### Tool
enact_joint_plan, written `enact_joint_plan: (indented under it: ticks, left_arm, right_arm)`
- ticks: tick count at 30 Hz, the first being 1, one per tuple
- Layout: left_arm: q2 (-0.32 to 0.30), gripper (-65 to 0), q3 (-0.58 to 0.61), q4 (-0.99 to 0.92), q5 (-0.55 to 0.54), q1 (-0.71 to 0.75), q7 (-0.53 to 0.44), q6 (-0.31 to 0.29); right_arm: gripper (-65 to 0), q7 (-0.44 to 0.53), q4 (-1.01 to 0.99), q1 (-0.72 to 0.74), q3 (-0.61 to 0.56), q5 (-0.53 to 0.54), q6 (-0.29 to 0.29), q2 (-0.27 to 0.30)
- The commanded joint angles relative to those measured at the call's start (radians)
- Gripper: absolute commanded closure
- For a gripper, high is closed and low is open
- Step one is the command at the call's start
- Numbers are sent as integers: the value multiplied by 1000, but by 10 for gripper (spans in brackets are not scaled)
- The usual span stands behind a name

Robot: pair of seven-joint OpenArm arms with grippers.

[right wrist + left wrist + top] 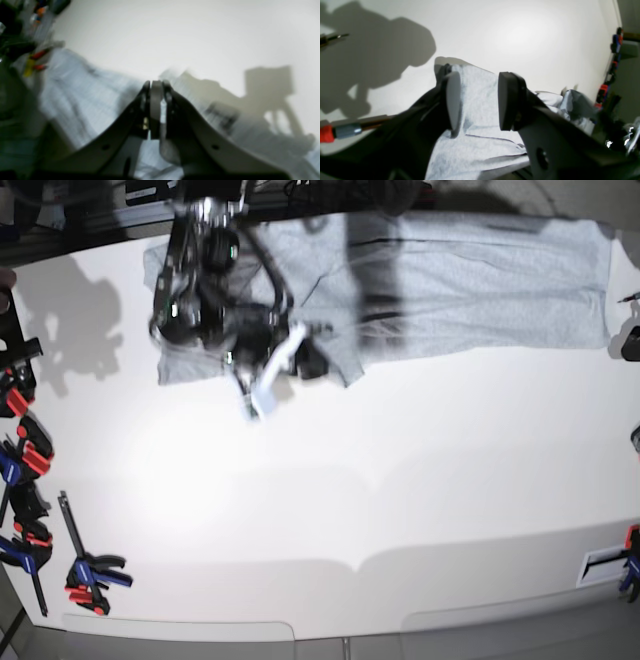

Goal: Fold the T-shirt properly
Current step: 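Grasp the folded side with the right gripper and fold it inward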

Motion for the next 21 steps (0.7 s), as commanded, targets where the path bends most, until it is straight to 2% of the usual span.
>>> enact_joint_plan:
  ticks: [1, 5, 8, 11, 16, 19, 20, 21]
  left_arm:
    - [-38, -231, -6, 10, -21, -13, -12, -7]
    - [-38, -231, -6, 10, -21, -13, -14, -7]
    - [-34, -231, -6, 10, -21, -13, -14, -7]
    - [-30, -231, -6, 10, -21, -13, -15, -7]
    - [-9, -231, -6, 10, -21, -12, -14, -7]
    - [6, -231, -6, 10, -21, -13, -18, -7]
    - [7, -231, -6, 10, -21, -13, -19, -7]
    - [6, -231, -6, 10, -21, -13, -19, -7]
  right_arm:
    - [0, 17, 42, -24, -13, 23, 8, -2]
    - [0, 22, 71, -173, -66, 22, 8, -2]
    - [0, 63, 71, -243, -102, 22, 8, -2]
    - [0, 138, 71, -270, -140, 23, 8, -2]
    - [0, 141, 71, -265, -215, 22, 8, -2]
    - [-221, 135, 71, -265, -250, 15, 8, -2]
    - [-257, 135, 71, -264, -253, 16, 8, -2]
    - [-267, 135, 71, -264, -254, 16, 8, -2]
